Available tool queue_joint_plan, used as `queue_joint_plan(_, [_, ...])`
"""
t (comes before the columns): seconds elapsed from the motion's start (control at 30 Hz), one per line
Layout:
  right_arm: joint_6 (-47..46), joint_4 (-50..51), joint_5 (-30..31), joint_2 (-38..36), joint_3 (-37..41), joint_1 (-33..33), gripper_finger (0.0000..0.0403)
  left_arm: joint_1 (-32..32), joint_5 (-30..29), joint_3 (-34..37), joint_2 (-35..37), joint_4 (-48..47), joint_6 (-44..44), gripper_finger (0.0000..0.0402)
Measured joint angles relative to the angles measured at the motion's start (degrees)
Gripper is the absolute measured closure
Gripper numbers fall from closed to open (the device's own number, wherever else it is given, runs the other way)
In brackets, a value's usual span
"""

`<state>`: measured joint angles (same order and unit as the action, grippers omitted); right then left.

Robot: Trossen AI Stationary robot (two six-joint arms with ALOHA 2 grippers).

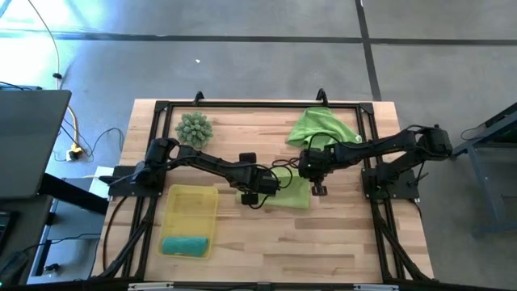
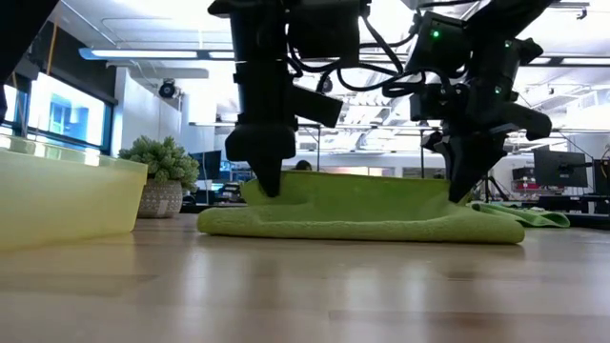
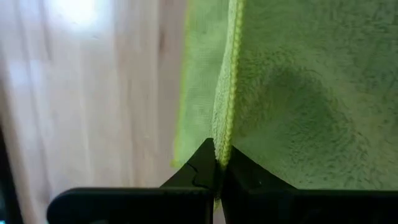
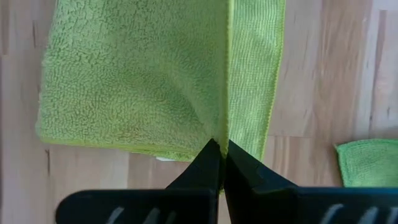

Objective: Roll microfiber towels into tight, uniform cylinder then place into a basket
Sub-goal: Fold the light green towel

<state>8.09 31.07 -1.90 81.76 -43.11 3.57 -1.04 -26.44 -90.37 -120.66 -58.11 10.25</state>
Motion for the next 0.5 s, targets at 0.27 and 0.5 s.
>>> queue_joint_plan(0.27, [1.40, -0.35, -0.01, 0.02, 0.00, 0.59, 0.0380, 0.09, -1.36, 0.00, 0.00, -0.02, -1.50, 0.0401])
queue_joint_plan(0.5, [0.95, -0.27, 3.38, 0.02, 0.00, 0.55, 0.0314, 1.07, -2.50, 0.00, 0.00, 0.19, -3.49, 0.0401])
